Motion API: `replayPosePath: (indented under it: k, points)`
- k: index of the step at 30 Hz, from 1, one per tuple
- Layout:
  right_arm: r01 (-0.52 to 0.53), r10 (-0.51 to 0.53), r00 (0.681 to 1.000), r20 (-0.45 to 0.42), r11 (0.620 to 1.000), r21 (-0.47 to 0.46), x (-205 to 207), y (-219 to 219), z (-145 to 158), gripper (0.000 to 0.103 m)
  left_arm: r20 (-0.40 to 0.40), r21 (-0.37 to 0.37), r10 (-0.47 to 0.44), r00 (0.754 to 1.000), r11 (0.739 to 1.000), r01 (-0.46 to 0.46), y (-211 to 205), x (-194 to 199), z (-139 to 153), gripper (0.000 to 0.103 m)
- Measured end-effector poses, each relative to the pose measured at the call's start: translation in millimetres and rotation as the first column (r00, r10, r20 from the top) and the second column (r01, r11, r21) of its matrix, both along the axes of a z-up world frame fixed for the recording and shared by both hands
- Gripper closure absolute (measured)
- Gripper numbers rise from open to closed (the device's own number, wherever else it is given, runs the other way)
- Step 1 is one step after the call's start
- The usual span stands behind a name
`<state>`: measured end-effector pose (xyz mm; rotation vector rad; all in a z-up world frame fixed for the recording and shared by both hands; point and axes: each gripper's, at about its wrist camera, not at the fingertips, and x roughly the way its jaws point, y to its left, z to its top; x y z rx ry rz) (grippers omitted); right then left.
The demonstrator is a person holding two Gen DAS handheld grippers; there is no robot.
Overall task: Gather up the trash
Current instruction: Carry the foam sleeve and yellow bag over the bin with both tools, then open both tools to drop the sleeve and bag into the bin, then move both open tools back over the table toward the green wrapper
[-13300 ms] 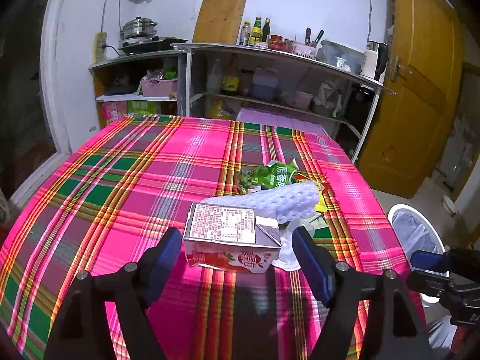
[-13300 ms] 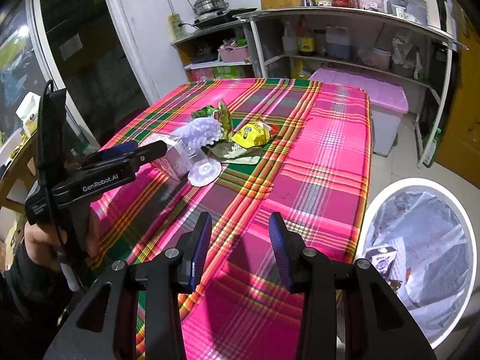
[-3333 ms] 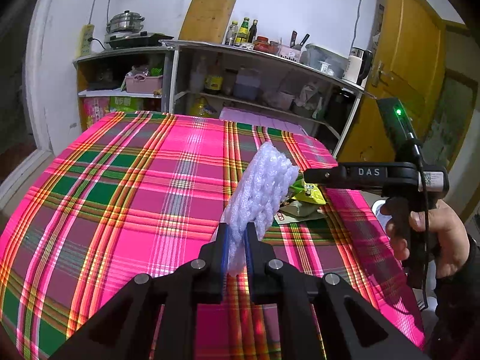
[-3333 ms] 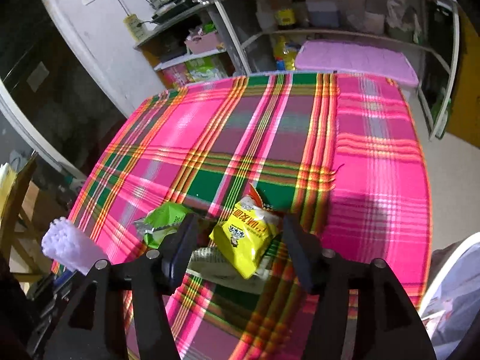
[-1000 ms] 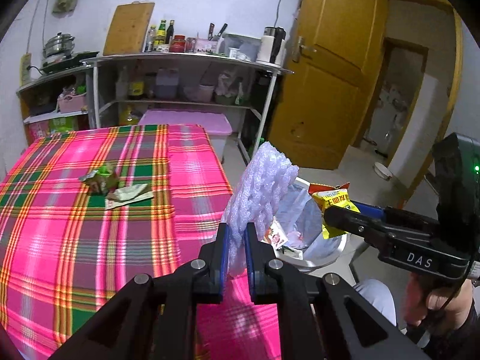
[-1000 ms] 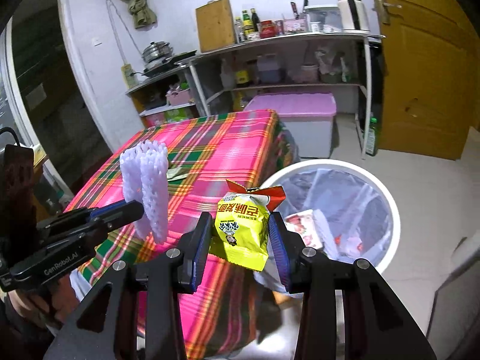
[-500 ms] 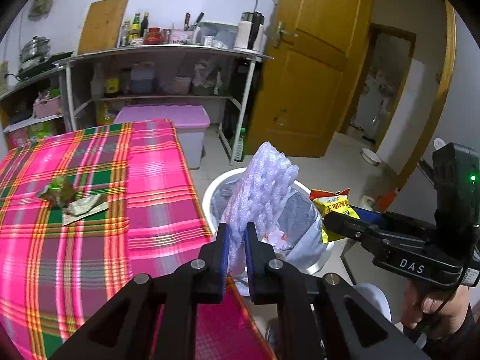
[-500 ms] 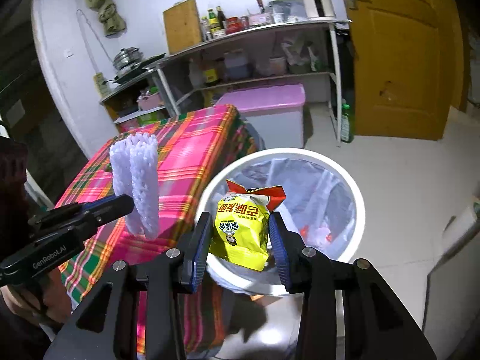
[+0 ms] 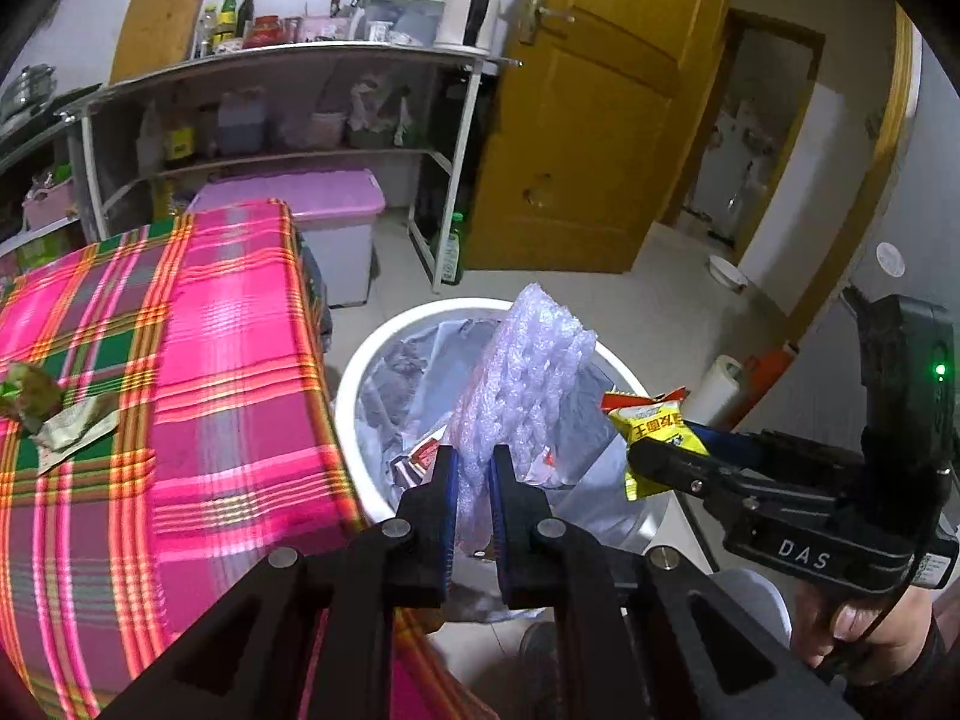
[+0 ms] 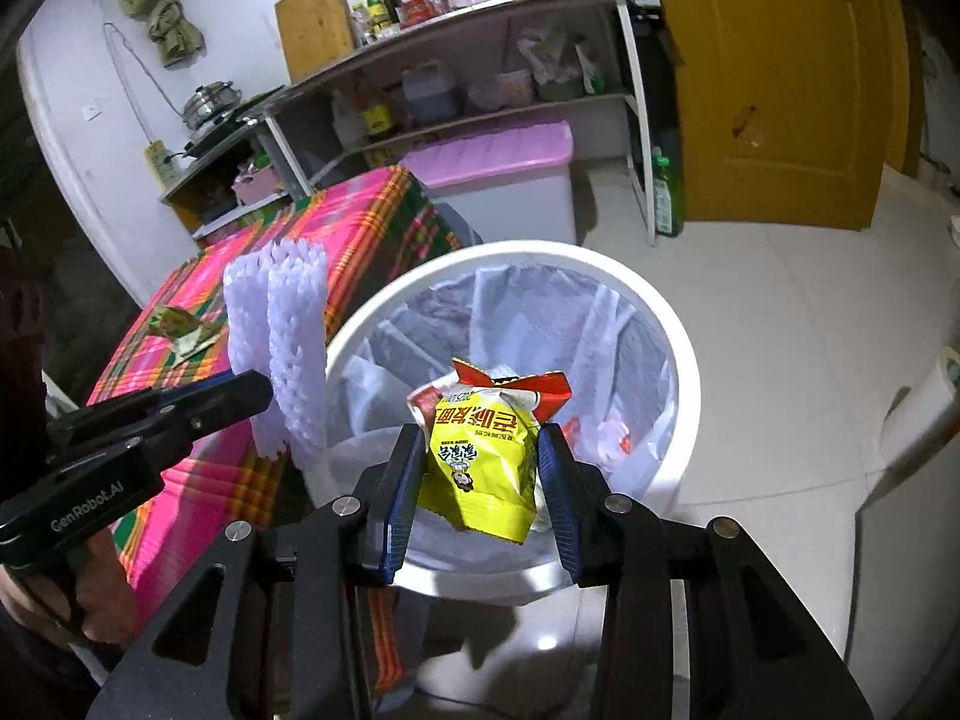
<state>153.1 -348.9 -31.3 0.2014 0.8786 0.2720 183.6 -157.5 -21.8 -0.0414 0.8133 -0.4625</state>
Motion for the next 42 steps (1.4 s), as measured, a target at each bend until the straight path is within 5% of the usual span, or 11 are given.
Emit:
replayPosePath:
  k: [14, 21, 42]
  points:
    - [0.008, -0.010, 0.996, -0.086, 1.000, -0.018, 16, -5, -24, 0.059, -0.073, 0.022, -0.017, 0.997, 1.000, 0.019, -18, 31, -24, 0.090]
    - [0.013, -0.014, 0.997, -0.072, 1.000, -0.022, 13, -5, -18, 0.053, -0.087, -0.005, -0.020, 0.996, 1.000, 0.019, -13, 29, -25, 0.069]
    - [-0.044, 0.046, 0.996, 0.074, 0.998, -0.034, -30, 29, 47, 0.053, 0.009, -0.069, 0.031, 0.999, 0.997, -0.030, 31, -22, 15, 0.069]
